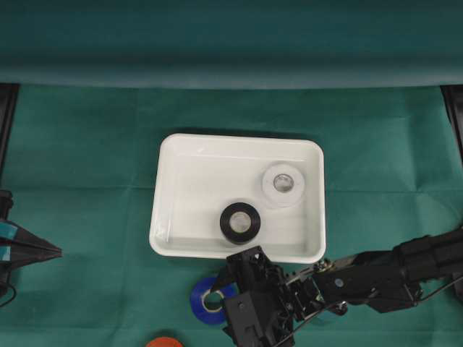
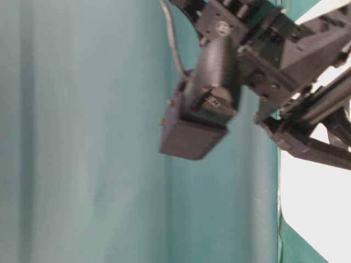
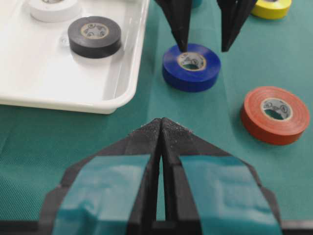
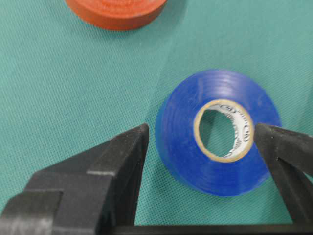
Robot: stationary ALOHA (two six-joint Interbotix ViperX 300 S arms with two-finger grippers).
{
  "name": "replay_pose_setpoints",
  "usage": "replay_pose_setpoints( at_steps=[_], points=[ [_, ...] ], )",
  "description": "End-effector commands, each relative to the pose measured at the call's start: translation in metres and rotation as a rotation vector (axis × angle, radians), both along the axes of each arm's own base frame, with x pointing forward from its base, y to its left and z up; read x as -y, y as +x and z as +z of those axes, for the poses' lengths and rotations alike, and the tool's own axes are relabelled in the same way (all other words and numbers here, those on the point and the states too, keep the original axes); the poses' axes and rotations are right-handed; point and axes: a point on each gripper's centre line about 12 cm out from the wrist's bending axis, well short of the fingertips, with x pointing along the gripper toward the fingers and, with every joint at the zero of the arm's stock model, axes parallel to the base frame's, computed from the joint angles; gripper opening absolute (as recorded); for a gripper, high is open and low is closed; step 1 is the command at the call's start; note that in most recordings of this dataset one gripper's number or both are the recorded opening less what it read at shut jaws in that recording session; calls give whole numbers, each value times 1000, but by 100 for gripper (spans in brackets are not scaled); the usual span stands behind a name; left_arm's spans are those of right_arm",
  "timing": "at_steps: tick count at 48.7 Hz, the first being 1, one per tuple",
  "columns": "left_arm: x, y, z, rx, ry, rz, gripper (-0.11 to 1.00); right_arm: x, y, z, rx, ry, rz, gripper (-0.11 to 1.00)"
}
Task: Put the tape into the white case with the right arm.
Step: 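Reach the right gripper to the blue tape roll and grasp it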
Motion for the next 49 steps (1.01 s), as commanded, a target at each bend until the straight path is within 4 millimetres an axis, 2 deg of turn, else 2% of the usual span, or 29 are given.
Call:
replay_pose_setpoints(
  at_steps=[1, 15, 35, 38, 45, 49],
  points=[
    [0, 1, 4, 11, -5, 4, 0, -4, 8, 11, 39, 8, 9, 73],
    [0, 1, 4, 11, -5, 4, 0, -6, 13, -2, 18, 6, 13, 73],
    [0, 1, 4, 11, -5, 4, 0, -6, 14, -1, 17, 4, 11, 70],
    [0, 1, 4, 11, -5, 4, 0, -7, 14, -2, 16, 5, 11, 62],
    [0, 1, 4, 11, -5, 4, 0, -6, 13, -2, 8, 2, 7, 22],
    [0, 1, 4, 11, -5, 4, 0, -7, 14, -1, 11, 1, 10, 6]
  ],
)
